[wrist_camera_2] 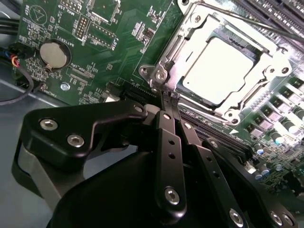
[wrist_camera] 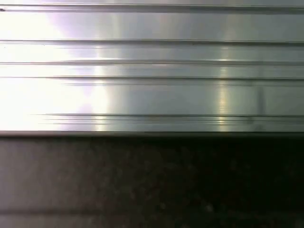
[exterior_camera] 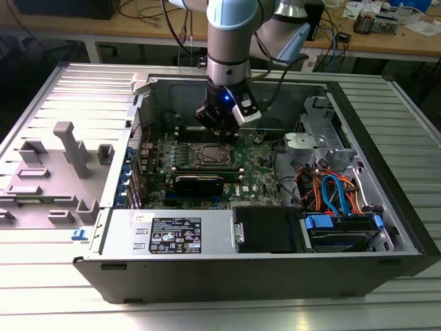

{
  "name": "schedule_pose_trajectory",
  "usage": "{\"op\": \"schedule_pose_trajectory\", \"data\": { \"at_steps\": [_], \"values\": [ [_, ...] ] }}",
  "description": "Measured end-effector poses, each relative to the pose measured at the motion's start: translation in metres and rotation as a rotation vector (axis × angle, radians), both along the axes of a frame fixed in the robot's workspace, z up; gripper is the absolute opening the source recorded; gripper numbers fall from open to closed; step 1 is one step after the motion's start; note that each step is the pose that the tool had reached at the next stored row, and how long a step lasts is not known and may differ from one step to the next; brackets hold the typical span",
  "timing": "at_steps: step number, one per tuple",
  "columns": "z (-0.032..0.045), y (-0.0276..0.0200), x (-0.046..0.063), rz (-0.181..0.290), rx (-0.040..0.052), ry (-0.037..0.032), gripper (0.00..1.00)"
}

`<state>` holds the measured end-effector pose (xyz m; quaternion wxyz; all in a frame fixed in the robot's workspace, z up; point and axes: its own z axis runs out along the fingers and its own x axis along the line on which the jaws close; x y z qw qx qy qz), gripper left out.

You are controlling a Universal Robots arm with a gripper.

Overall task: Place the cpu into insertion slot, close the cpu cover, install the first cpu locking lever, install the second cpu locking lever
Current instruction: 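Install the first cpu locking lever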

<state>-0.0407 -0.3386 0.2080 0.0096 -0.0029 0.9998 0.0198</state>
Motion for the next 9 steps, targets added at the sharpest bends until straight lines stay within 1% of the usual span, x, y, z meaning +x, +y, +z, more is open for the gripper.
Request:
{"op": "schedule_pose_trajectory", "data": {
  "at_steps": [4,6,8,9],
  "values": [
    [0.0023,-0.0003,0.0,0.0,-0.0071,-0.0001,0.11],
    [0.003,-0.0007,0.0,0.0,-0.0156,0.0,0.11],
    [0.0033,-0.0012,-0.0001,0.0,-0.021,0.0002,0.11],
    [0.0033,-0.0014,-0.0001,0.0,-0.0217,0.0001,0.11]
  ]
}}
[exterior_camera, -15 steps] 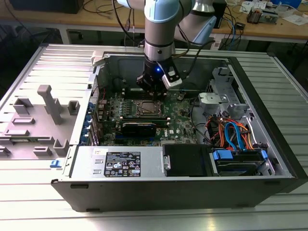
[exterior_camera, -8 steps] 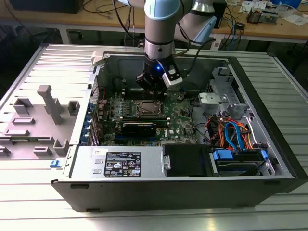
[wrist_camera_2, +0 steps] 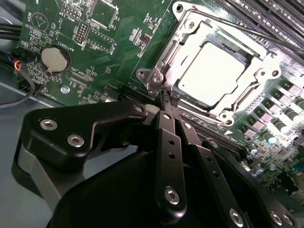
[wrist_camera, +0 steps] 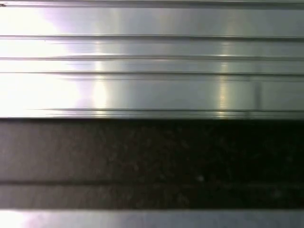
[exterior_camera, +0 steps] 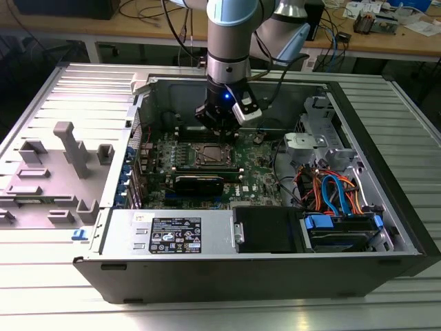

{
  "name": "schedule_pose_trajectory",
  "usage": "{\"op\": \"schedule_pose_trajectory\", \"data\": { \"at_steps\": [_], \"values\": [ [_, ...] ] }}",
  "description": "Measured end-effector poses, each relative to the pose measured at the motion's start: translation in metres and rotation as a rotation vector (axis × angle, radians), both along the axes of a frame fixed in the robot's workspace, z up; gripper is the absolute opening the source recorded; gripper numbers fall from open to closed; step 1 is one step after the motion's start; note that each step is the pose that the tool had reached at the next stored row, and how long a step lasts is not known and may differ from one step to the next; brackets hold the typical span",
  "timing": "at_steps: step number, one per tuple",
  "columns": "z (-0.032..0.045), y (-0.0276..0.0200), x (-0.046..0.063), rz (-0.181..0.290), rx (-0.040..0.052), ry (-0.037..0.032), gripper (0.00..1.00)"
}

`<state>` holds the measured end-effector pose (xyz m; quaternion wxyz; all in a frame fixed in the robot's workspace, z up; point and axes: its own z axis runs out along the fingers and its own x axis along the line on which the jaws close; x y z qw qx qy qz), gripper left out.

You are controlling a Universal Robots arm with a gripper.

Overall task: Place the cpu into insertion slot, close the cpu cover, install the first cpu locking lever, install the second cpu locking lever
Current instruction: 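Install the first cpu locking lever, then install the second cpu locking lever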

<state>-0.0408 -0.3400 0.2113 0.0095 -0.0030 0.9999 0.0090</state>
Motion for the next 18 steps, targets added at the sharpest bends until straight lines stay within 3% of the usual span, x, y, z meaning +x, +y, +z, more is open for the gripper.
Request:
{"op": "schedule_pose_trajectory", "data": {
  "at_steps": [12,18],
  "values": [
    [0.0001,-0.001,0.0001,0.0,-0.0026,0.0,0.11],
    [0.0013,-0.005,0.0001,0.0,-0.0062,-0.0001,0.11]
  ]
}}
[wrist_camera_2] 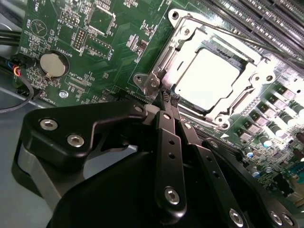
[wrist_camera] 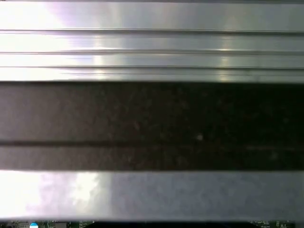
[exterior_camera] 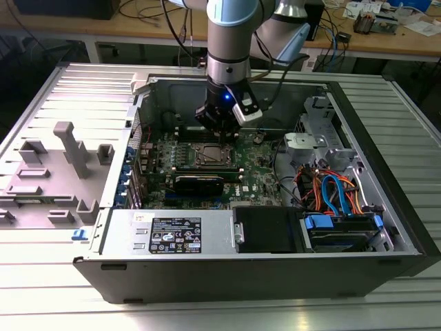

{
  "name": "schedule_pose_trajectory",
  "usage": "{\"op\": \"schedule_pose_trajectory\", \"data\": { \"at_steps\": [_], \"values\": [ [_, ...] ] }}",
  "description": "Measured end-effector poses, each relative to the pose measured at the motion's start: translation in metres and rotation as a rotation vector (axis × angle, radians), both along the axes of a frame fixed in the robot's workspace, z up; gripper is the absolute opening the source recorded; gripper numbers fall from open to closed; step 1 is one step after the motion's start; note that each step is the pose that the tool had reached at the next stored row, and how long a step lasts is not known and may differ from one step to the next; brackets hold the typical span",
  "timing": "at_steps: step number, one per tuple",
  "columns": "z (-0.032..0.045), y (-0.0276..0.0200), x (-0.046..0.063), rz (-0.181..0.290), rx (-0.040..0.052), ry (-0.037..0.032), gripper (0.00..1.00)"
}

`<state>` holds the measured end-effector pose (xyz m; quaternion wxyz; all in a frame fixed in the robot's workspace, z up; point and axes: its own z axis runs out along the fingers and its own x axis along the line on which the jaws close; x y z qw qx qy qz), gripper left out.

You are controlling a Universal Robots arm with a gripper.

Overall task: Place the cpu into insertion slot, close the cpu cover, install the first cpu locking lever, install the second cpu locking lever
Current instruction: 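Install the second cpu locking lever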

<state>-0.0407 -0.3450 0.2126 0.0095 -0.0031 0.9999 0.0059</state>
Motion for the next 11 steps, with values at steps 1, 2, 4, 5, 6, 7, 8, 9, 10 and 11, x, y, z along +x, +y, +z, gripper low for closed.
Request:
{"op": "schedule_pose_trajectory", "data": {
  "at_steps": [1,2,4,5,6,7,8,9,10,11],
  "values": [
    [0.0003,-0.0012,0.0,0.0,-0.0001,0.0,0.11],
    [0.0004,-0.0023,0.0,0.0,0.0,0.0,0.11],
    [0.0006,-0.0057,0.0,0.0,0.0001,-0.0001,0.11],
    [0.0006,-0.0073,0.0,0.0,0.0,-0.0001,0.11],
    [0.0007,-0.0093,0.0,0.0,0.0,0.0,0.11],
    [0.0007,-0.0109,0.0,0.0,0.0,0.0,0.11],
    [0.0008,-0.0125,0.0,0.0,0.0001,0.0,0.11],
    [0.0009,-0.0138,0.0,0.0,0.0001,0.0,0.11],
    [0.0013,-0.0152,0.0,0.0,0.0,0.0,0.11],
    [0.002,-0.0162,0.0,0.0,0.0,0.0,0.11]
  ]
}}
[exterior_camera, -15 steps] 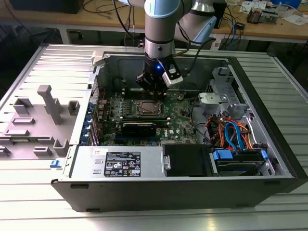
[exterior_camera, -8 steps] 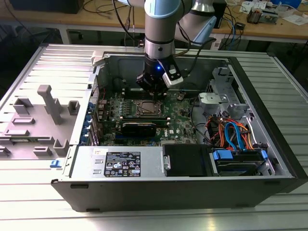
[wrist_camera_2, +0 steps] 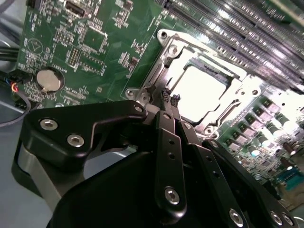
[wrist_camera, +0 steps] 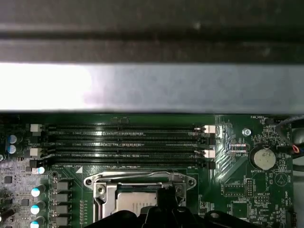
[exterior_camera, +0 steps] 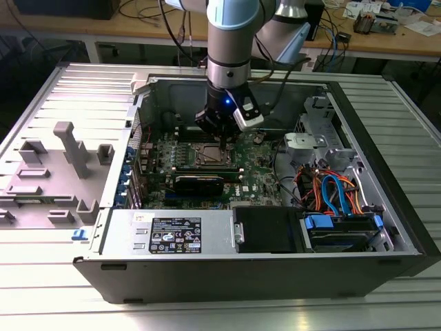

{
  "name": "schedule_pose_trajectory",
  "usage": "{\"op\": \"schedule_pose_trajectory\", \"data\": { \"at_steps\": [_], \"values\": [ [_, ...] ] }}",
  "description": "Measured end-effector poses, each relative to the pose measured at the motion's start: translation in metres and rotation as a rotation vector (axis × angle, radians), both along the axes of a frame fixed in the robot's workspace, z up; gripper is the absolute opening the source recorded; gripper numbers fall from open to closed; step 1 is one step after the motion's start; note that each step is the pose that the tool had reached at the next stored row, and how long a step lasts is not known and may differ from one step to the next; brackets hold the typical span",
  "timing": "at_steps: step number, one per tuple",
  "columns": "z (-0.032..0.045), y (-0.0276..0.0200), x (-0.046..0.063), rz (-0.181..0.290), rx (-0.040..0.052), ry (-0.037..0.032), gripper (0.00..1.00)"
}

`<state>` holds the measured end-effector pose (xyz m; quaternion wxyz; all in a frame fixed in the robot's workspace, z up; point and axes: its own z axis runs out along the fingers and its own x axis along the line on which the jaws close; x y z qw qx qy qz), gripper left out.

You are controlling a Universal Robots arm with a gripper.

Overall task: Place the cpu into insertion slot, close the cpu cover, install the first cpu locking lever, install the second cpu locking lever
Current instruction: 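Install the second cpu locking lever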

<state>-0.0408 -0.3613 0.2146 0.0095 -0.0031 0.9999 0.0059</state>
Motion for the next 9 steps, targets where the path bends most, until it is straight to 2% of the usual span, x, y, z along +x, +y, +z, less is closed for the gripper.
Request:
{"op": "schedule_pose_trajectory", "data": {
  "at_steps": [9],
  "values": [
    [0.0061,-0.0074,0.0,0.0,0.0001,-0.0001,0.11]
  ]
}}
